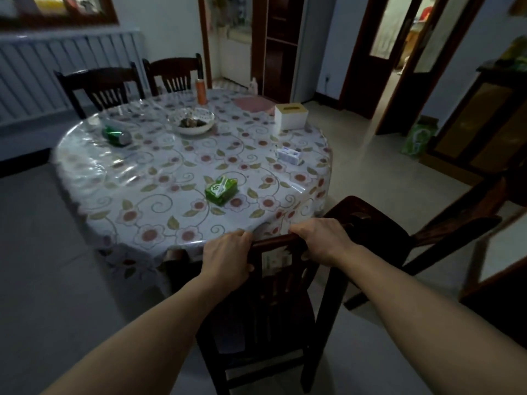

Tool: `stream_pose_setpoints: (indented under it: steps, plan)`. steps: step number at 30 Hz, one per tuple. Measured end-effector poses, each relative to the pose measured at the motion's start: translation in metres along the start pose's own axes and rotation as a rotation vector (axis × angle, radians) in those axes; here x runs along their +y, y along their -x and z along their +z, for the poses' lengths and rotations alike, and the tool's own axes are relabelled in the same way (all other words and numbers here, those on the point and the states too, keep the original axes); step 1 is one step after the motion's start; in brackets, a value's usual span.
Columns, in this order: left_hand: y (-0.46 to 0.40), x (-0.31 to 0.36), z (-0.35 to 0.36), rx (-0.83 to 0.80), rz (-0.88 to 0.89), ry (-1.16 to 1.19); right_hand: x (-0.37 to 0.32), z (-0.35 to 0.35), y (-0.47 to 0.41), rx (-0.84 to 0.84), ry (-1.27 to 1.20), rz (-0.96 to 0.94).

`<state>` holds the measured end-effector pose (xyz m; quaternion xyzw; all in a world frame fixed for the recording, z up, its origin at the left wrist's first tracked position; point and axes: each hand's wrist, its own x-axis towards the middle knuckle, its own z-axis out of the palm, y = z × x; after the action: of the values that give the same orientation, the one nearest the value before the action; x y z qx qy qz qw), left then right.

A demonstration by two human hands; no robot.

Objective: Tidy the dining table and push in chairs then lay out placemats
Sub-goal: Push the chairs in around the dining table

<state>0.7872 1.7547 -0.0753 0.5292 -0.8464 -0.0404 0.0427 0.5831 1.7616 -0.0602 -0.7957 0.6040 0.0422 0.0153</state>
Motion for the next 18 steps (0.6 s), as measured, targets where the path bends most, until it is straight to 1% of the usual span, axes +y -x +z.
stream_pose_setpoints:
  steps: [7,14,17,18]
  plan:
    - [-0.042,-0.032,-0.005,0.032,-0.085,-0.009,0.009,-0.019,-0.073,-0.048,0.026,-0.098]
    - [-0.087,-0.038,0.009,0.073,-0.189,-0.046,0.044,-0.005,-0.141,-0.027,0.100,-0.295]
    - [-0.102,-0.034,0.027,0.176,-0.191,-0.058,0.059,0.005,-0.162,0.006,0.122,-0.396]
    - [-0.105,-0.030,0.032,0.144,-0.188,-0.069,0.064,0.010,-0.166,0.012,0.120,-0.428]
